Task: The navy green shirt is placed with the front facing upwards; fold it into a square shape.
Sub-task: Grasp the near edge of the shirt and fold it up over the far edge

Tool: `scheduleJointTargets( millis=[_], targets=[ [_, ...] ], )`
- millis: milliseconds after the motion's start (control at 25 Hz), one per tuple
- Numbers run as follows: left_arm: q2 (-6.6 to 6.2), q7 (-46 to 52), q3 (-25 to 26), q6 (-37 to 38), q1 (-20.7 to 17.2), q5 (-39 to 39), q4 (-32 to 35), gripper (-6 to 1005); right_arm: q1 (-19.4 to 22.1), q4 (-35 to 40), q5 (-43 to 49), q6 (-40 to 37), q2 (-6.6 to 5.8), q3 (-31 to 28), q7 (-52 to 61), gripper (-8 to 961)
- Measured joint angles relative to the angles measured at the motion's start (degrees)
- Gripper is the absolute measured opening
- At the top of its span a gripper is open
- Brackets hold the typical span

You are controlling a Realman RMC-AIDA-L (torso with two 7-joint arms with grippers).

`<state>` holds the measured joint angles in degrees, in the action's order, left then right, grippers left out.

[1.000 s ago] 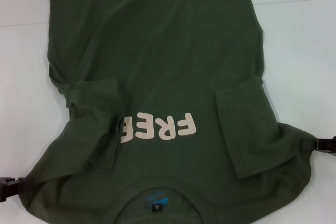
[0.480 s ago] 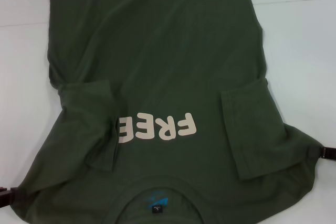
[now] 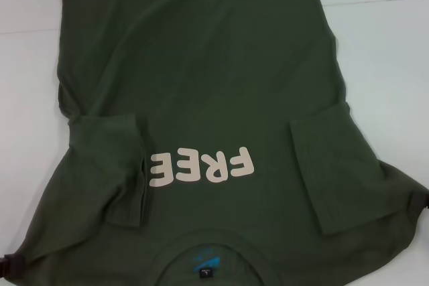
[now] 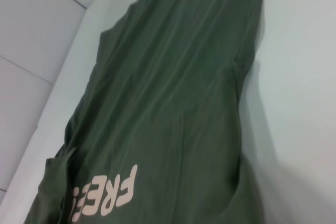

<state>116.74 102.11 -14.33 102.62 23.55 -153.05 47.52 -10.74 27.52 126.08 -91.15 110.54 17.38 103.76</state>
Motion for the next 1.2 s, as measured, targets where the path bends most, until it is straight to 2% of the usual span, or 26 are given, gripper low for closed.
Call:
scheduleJointTargets(
  millis=[640,1200],
  targets=[
    [-0.11,-1.2,1.6,3.3,-1.5,-1.6,1.3,27,1.1,0.4,0.0,-1.7,-0.10,-3.2,-0.8,13],
    [-0.16,-1.7,1.9,4.2,-1.3,-1.5,1.3,27,0.4,0.4,0.0,-2.2,-0.32,-3.2,-0.9,13]
  ],
)
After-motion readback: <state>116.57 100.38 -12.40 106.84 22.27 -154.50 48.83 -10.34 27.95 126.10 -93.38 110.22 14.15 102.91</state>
